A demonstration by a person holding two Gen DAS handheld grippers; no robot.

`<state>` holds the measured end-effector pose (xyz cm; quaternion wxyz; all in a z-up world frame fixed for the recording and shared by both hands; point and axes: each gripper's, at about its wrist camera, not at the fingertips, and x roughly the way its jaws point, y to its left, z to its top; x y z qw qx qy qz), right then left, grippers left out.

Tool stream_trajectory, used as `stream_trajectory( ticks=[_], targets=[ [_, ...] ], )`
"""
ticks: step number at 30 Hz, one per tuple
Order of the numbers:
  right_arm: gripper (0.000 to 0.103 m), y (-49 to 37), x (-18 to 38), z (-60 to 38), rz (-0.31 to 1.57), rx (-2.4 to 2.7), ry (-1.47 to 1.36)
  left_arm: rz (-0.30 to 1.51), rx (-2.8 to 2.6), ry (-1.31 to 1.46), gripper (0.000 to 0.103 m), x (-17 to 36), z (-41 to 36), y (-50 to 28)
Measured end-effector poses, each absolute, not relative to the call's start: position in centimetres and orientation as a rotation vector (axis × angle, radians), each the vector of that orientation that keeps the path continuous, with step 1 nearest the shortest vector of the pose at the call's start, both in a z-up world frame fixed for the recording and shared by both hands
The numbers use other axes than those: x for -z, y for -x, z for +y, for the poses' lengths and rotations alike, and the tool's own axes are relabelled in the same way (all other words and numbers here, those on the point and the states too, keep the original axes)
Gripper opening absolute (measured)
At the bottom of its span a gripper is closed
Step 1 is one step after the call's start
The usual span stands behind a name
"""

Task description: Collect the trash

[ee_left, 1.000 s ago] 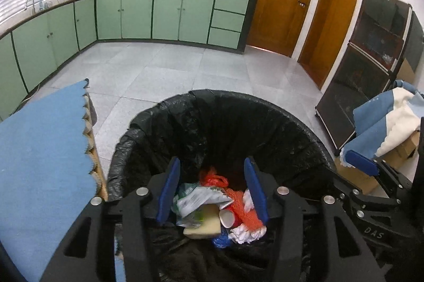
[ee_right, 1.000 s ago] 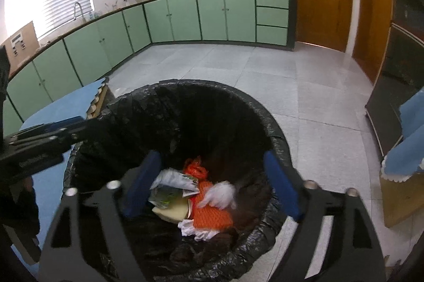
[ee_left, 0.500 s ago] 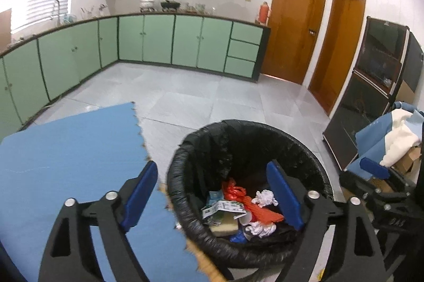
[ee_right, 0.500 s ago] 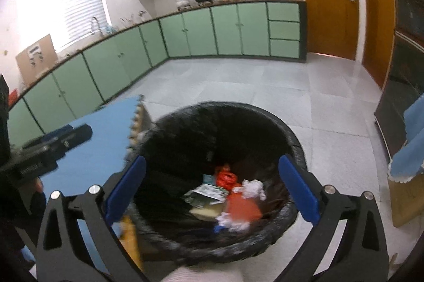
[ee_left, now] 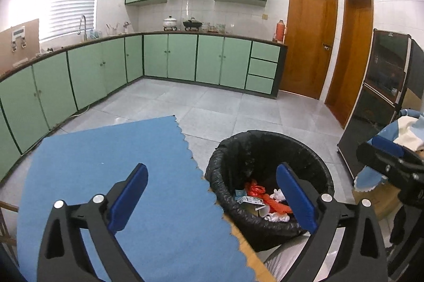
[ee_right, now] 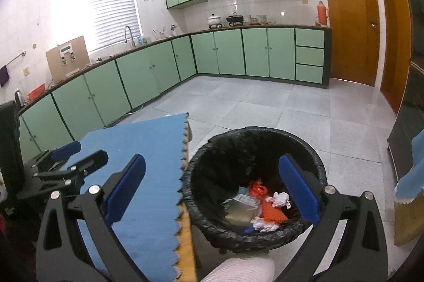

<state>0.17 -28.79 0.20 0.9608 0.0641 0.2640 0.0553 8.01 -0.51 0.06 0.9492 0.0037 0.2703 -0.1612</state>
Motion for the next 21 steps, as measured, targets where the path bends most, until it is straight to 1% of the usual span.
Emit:
stream_trajectory(
  ticks=[6,21],
  targets=[
    [0.098,1.2,-1.4,-27.4,0.526,-0.116,-0.109,0.535,0.317,0.007,0.097,-1.0,0.5,-6.1],
    [0.098,2.1,-1.9,-25.3,0.515,-0.144,-0.072,0.477,0.275,0.020,0.097,-3.3,2.1,-3.3]
  ],
)
